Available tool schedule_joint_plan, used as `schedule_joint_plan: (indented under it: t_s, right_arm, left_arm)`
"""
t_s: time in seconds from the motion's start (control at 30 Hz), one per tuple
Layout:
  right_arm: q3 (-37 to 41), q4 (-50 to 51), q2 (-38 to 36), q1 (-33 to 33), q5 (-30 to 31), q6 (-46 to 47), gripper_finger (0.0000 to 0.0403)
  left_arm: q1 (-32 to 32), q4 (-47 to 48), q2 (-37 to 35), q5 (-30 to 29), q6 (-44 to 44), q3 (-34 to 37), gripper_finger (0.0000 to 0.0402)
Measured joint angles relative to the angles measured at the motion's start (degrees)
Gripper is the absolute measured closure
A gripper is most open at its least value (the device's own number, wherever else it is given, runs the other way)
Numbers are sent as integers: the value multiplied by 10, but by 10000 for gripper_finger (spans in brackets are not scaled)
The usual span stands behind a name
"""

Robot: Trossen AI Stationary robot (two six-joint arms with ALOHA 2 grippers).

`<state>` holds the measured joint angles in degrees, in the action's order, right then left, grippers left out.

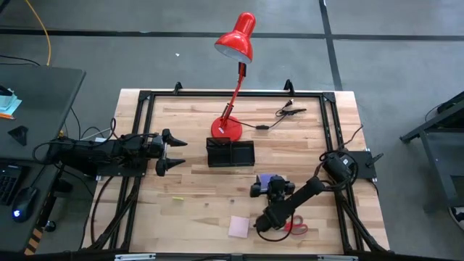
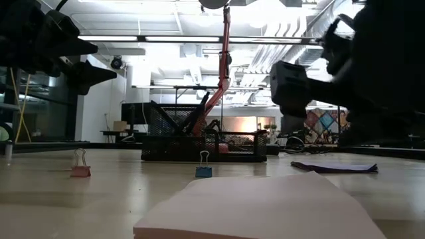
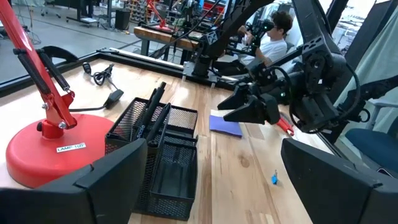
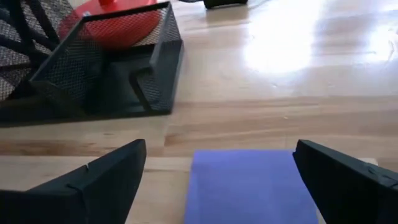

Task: Pick and place office supplies into organizer
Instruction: Put the violet sticky notes into the black desk organizer

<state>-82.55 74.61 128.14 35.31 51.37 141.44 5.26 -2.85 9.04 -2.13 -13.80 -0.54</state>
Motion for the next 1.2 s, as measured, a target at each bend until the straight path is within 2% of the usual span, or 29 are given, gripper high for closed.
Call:
schedule_joint_plan:
  t_s: [0.17,0.6,1.2]
  right_arm:
    - [27,-49,0,1,6,-25,3]
    - [32,-52,0,1,-59,-56,3]
    - [32,-88,-1,-10,-79,-120,3]
  left_arm:
    - [0,0,0,0,0,0,43]
    - [0,0,0,0,0,0,43]
    - [0,0,0,0,0,0,43]
